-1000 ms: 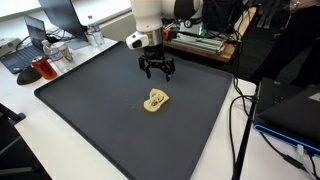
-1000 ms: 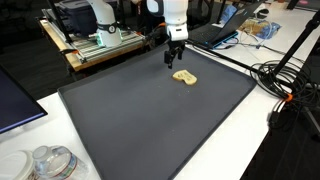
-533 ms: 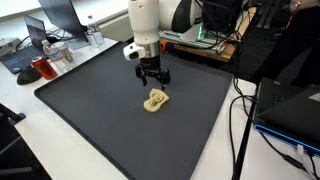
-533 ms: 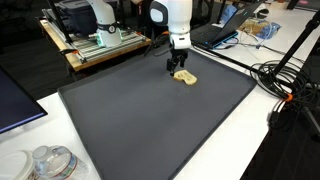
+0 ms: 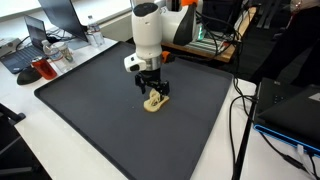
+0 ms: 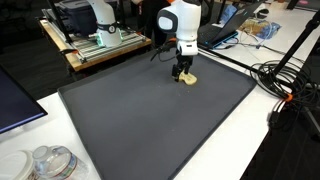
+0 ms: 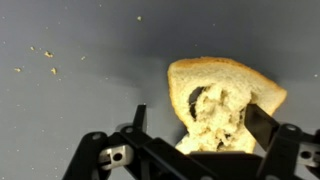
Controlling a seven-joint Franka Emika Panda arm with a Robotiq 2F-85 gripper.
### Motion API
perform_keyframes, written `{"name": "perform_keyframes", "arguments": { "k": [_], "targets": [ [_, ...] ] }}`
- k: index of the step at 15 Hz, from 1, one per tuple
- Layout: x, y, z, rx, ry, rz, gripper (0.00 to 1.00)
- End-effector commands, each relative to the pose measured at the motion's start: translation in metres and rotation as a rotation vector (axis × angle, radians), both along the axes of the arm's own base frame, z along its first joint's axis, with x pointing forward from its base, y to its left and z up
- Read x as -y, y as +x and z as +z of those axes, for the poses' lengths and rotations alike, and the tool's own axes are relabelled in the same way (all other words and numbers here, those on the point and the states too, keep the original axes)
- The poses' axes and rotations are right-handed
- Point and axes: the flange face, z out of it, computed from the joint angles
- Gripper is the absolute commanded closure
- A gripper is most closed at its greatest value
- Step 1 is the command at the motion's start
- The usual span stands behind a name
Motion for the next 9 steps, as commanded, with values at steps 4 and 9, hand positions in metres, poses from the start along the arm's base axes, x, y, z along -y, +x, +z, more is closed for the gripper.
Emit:
{"name": "perform_keyframes", "arguments": {
  "k": [4, 9],
  "targets": [
    [-0.0007, 0.0114, -0.0093, -0.002, -0.033, -0.020, 0.38],
    [-0.0032, 0.0127, -0.0025, 0.004, -0.029, -0.017, 0.73]
  ]
}}
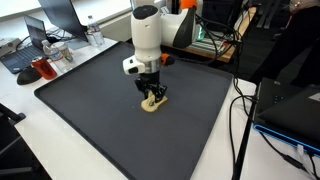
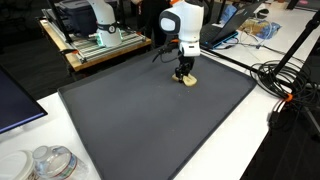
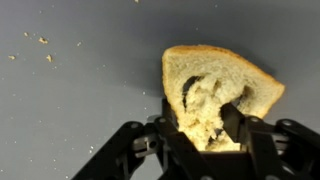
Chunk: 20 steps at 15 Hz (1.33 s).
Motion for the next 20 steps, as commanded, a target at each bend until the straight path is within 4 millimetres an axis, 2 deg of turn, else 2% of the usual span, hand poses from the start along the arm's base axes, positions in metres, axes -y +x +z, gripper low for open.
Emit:
{"name": "perform_keyframes", "arguments": {
  "k": [1, 3, 5, 7, 20],
  "targets": [
    [-0.002, 0.002, 0.001, -0.007, -0.021, -0.002, 0.81],
    [-0.005, 0.002, 0.004, -0.004, -0.021, 0.005, 0.95],
    [-0.009, 0.002, 0.007, -0.002, -0.019, 0.012, 1.00],
    [-0.010, 0.001, 0.009, -0.003, -0.022, 0.019, 0.97],
    [-0.014, -0.001, 0.012, -0.007, -0.040, 0.049, 0.98]
  ]
}}
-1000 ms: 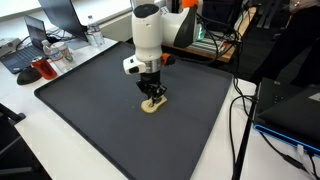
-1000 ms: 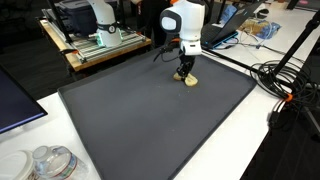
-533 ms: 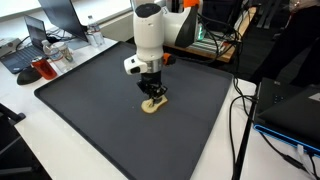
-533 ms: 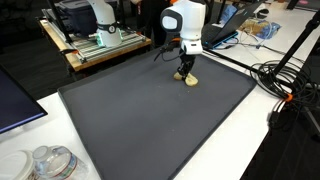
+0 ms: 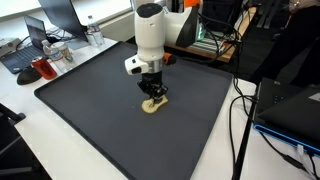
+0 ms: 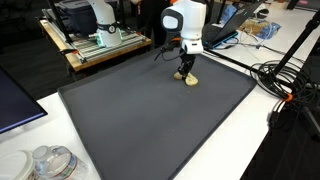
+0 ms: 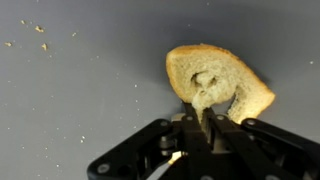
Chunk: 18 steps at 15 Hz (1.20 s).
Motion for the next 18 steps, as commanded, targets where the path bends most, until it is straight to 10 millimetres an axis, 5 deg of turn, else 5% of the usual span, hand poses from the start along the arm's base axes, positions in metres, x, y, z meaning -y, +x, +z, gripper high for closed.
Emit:
{"name": "perform_keyframes", "arguments": {
  "k": [1, 5, 6, 8, 16, 18],
  "targets": [
    [-0.002, -0.001, 0.006, -0.010, -0.023, 0.003, 0.98],
    [-0.001, 0.000, 0.008, 0.002, -0.031, 0.002, 0.95],
    [-0.001, 0.000, 0.009, -0.001, -0.030, 0.005, 0.66],
    [-0.001, 0.000, 0.011, 0.001, -0.025, 0.001, 0.64],
    [-0.013, 0.003, 0.041, -0.001, -0.048, 0.034, 0.08],
    [-0.015, 0.004, 0.046, -0.017, -0.066, 0.041, 0.01]
  ]
}}
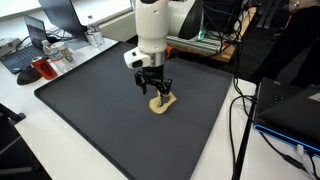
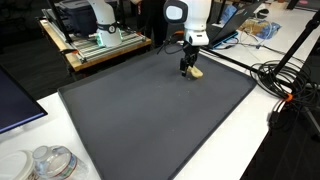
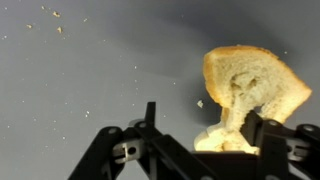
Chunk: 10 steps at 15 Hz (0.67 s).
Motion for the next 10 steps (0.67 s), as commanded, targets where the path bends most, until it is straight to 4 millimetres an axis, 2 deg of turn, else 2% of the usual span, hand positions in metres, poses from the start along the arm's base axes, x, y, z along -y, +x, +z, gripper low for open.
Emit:
{"name": "perform_keyframes", "arguments": {
  "k": [1, 3, 4, 5, 6, 7, 8, 9, 10],
  "targets": [
    [-0.003, 0.001, 0.014, -0.023, -0.044, 0.003, 0.00],
    [-0.004, 0.000, 0.018, -0.067, 0.050, 0.023, 0.00],
    [0.001, 0.001, 0.019, -0.062, 0.044, 0.008, 0.00],
    [0.012, 0.004, 0.021, -0.024, -0.028, -0.042, 0.00],
    [0.012, 0.002, 0.024, -0.064, 0.114, -0.003, 0.00],
    [0.030, 0.006, 0.025, -0.005, -0.038, -0.088, 0.00],
    [0.031, 0.005, 0.027, -0.048, 0.078, -0.060, 0.00],
    [0.041, 0.007, 0.028, -0.027, 0.047, -0.106, 0.00],
    [0.043, 0.007, 0.031, -0.046, 0.111, -0.080, 0.00]
  ]
}}
